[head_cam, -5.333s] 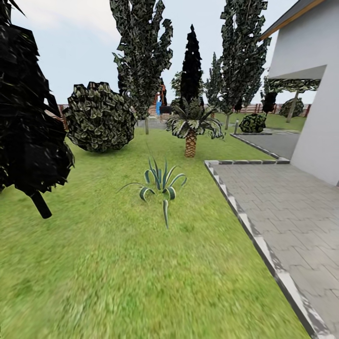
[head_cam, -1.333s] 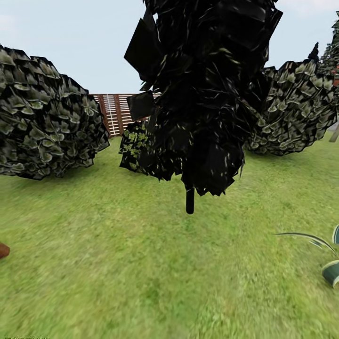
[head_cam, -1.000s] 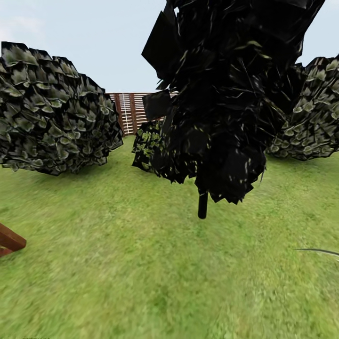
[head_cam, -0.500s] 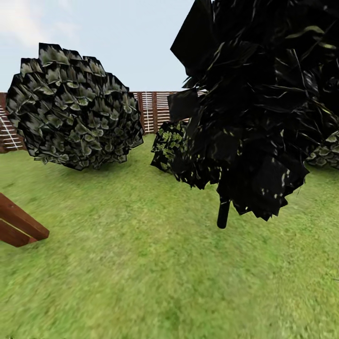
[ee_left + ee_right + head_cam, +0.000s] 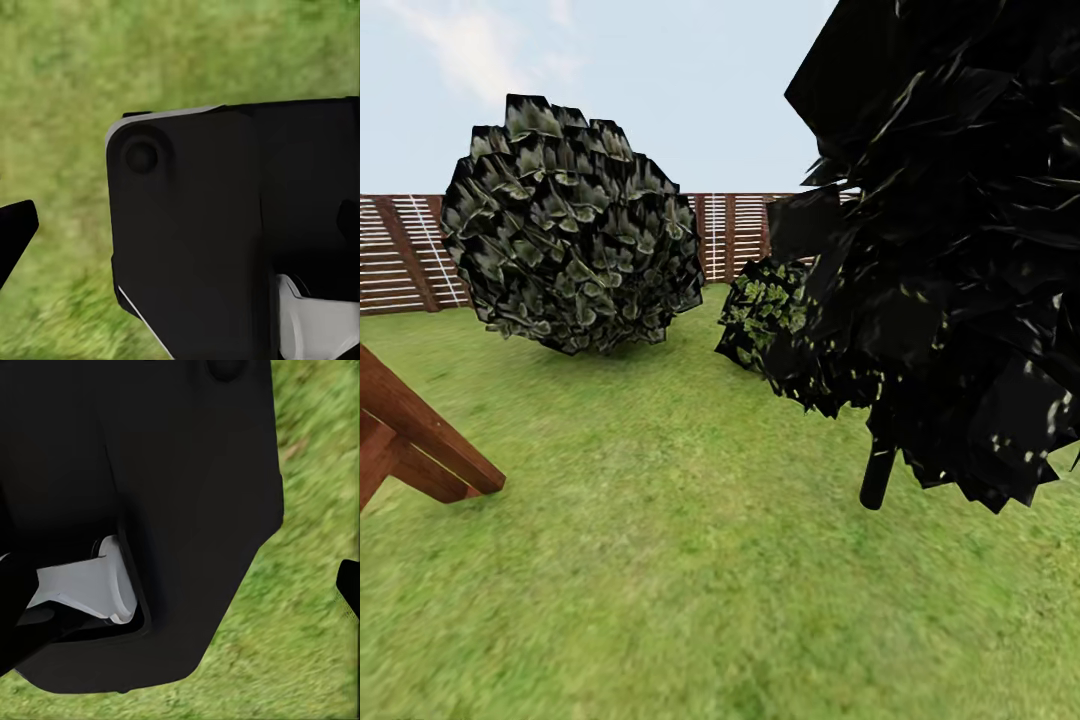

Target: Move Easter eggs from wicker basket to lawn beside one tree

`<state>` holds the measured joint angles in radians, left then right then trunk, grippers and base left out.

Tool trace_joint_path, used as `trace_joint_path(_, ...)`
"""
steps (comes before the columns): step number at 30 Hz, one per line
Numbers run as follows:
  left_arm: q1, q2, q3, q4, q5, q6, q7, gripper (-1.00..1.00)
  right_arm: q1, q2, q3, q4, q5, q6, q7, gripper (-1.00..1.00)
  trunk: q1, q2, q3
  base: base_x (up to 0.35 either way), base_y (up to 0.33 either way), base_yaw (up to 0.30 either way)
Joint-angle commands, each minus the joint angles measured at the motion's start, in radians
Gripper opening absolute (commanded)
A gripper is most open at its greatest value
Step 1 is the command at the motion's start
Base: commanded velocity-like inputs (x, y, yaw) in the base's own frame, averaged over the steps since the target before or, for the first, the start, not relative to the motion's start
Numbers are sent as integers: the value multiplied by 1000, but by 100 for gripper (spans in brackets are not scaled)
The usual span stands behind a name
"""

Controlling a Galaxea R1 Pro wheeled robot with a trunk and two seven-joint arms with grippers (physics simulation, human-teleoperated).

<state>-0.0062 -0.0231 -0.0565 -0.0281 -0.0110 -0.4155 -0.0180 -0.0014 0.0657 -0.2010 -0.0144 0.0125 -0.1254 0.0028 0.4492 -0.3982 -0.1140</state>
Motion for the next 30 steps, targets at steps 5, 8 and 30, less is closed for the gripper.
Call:
trace_joint_path(5, -1, 0, -5, 0, 0, -3, 1, 100, 0, 0, -6, -1, 0, -3, 0, 100, 1, -2, -2, 131, 0, 48)
trace_joint_path(8, 0, 0, -5, 0, 0, -3, 1, 100, 0, 0, -6, 0, 0, -3, 0, 100, 1, -2, 0, 110, 0, 55)
trace_joint_path(30, 0, 0, -5, 0, 2, -5, 1, 100, 0, 0, -6, 3, 0, -3, 0, 100, 1, -2, 31, 15, 0, 110)
